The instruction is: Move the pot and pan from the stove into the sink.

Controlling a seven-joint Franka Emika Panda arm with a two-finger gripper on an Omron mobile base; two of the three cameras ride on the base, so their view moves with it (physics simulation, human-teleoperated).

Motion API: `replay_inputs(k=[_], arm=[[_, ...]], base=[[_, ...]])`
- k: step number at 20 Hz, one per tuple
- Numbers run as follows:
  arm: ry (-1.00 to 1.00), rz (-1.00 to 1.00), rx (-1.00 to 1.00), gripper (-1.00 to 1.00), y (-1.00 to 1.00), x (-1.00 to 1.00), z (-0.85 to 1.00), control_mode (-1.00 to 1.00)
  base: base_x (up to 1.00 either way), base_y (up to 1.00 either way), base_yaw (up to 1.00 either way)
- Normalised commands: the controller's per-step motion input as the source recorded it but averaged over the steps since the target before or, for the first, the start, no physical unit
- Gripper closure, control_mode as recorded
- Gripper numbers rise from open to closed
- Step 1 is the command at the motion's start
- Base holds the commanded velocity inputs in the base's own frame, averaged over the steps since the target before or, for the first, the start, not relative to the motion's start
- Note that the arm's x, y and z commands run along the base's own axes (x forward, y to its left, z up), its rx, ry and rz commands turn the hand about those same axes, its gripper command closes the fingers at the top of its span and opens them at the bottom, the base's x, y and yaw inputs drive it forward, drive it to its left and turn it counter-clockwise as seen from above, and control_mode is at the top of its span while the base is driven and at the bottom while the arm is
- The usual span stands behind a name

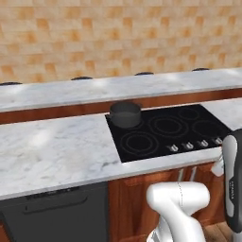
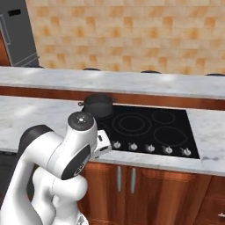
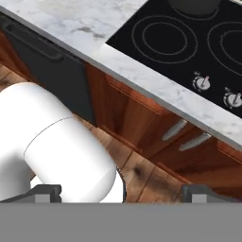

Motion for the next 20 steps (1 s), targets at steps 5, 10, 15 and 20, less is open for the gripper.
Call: replay_inputs(k=[5, 10, 15, 20], arm=[[0.00, 0.00, 0.00, -1.00, 0.00, 0.00, 0.00, 1.00], [0.00, 0.00, 0.00, -1.00, 0.00, 0.00, 0.00, 1.00], [0.00, 0.00, 0.00, -1.00, 0.00, 0.00, 0.00, 1.00], [0.00, 0.00, 0.00, -1.00, 0.00, 0.00, 0.00, 1.00]], base=[[0.72, 0.39, -0.02], [0.38, 0.10, -0.02], [0.15, 0.04, -0.01], [0.52, -0.16, 0.00]])
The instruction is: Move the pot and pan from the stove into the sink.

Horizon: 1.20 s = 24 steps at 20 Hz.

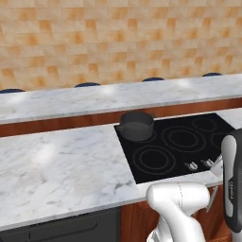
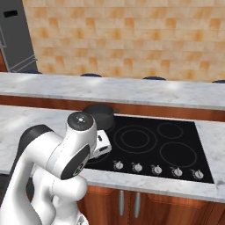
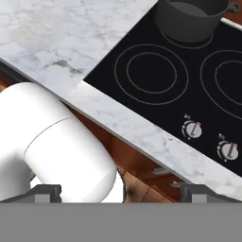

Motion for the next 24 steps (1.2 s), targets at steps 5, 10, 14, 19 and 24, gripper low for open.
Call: replay_inputs(k=[5, 10, 14, 19, 24], arm=[[0.00, 0.00, 0.00, -1.00, 0.00, 0.00, 0.00, 1.00], [0.00, 0.00, 0.00, -1.00, 0.01, 0.03, 0.00, -1.00], [0.01, -0.11, -0.02, -1.00, 0.21, 0.37, 0.00, -1.00], [0.00, -0.25, -0.06, -1.00, 0.51, 0.73, 0.00, -1.00], [0.01, -0.30, -0.04, -1.00, 0.44, 0.57, 0.00, -1.00]], base=[[0.14, 0.02, -0.01], [0.30, 0.08, -0.02], [0.00, 0.00, 0.00], [0.00, 0.00, 0.00], [0.00, 0.00, 0.00]])
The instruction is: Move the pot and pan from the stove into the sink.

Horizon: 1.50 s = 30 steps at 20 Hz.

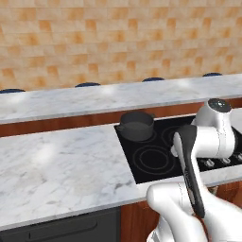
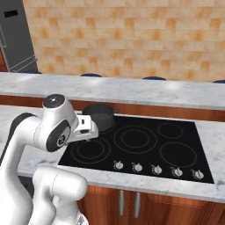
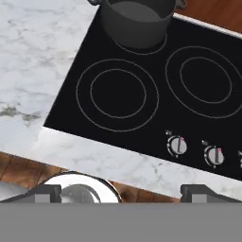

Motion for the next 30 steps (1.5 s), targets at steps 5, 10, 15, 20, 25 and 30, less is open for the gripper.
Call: replay_inputs(k=[5, 10, 15, 20, 25, 30], arm=[[0.09, -0.33, 0.01, -1.00, 0.13, 0.33, 0.05, -1.00], [0.16, -0.30, 0.12, -1.00, -0.03, 0.19, 0.11, -1.00], [0.19, -0.21, 0.25, -1.00, -0.35, 0.17, 0.14, -1.00], [0.08, -0.12, 0.25, -1.00, -0.47, 0.03, 0.04, -1.00], [-0.12, -0.13, 0.03, -1.00, -0.04, 0.19, -0.01, -1.00], [-0.16, -0.17, 0.00, -1.00, 0.19, 0.52, -0.02, -1.00]], base=[[0.00, 0.00, 0.00], [0.00, 0.00, 0.00], [0.00, 0.00, 0.00], [0.00, 0.00, 0.00], [0.00, 0.00, 0.00], [0.00, 0.00, 0.00]])
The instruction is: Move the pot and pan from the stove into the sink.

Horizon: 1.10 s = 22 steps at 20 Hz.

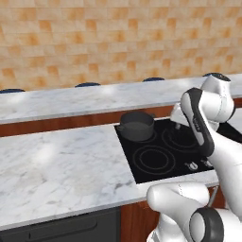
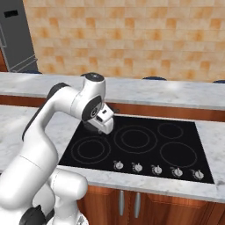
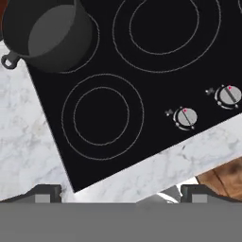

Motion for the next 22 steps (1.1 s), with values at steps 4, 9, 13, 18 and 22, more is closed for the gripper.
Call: replay_inputs(k=[4, 9, 13, 18, 22], arm=[[-0.15, -0.17, 0.00, -1.00, 0.18, 0.58, -0.07, -1.00], [-0.12, -0.16, 0.00, -1.00, 0.18, 0.64, -0.15, -1.00], [-0.06, -0.13, 0.00, -1.00, 0.20, 0.67, -0.19, -1.00], [0.00, -0.06, -0.01, -1.00, 0.12, 0.50, -0.25, -1.00], [0.02, -0.03, -0.01, -1.00, 0.11, 0.50, -0.28, -1.00]], base=[[0.00, 0.00, 0.00], [0.00, 0.00, 0.00], [0.00, 0.00, 0.00], [0.00, 0.00, 0.00], [0.00, 0.00, 0.00]])
